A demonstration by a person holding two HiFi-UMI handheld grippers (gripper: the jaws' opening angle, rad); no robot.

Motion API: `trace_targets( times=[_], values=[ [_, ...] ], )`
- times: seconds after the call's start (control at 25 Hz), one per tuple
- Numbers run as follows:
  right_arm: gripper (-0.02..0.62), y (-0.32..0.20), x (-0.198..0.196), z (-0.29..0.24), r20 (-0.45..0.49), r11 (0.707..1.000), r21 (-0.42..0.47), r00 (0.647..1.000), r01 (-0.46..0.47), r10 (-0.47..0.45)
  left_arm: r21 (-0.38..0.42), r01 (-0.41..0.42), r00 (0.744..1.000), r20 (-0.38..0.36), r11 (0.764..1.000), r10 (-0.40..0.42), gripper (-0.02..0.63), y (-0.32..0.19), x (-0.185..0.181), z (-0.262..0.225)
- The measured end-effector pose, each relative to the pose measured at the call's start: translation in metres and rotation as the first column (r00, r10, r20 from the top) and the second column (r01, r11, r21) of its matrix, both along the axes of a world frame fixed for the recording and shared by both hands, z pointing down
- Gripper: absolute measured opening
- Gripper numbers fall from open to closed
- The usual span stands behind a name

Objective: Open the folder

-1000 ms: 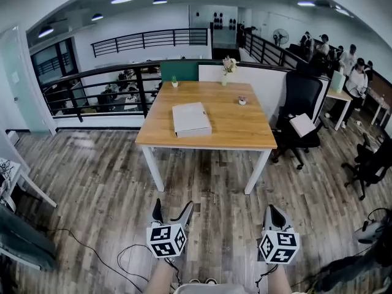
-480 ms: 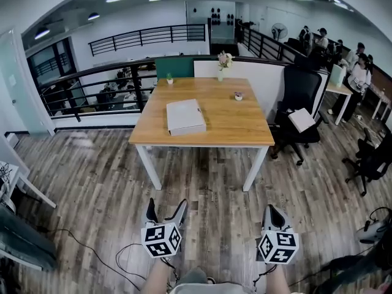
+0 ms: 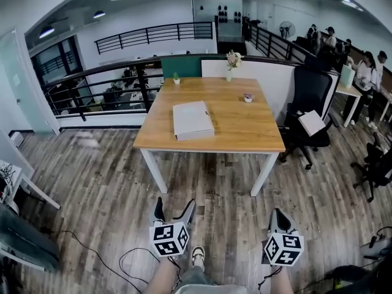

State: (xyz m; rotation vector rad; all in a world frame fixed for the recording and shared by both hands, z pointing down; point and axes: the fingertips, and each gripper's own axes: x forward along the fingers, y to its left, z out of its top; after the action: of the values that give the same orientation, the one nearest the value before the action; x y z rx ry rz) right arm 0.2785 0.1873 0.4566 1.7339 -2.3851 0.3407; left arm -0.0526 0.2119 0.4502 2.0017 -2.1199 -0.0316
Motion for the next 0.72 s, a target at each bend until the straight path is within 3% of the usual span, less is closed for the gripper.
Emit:
trace_targets(
  times=[0.72],
  values=[
    [0.002,-0.195,-0.121,-0.024,-0.002,0.999,0.033,1.0,0.009,-0.009,0.011,0.003,1.0,0.001,1.0,-0.003,0.489,-0.19,-0.119,-0.013]
  ],
)
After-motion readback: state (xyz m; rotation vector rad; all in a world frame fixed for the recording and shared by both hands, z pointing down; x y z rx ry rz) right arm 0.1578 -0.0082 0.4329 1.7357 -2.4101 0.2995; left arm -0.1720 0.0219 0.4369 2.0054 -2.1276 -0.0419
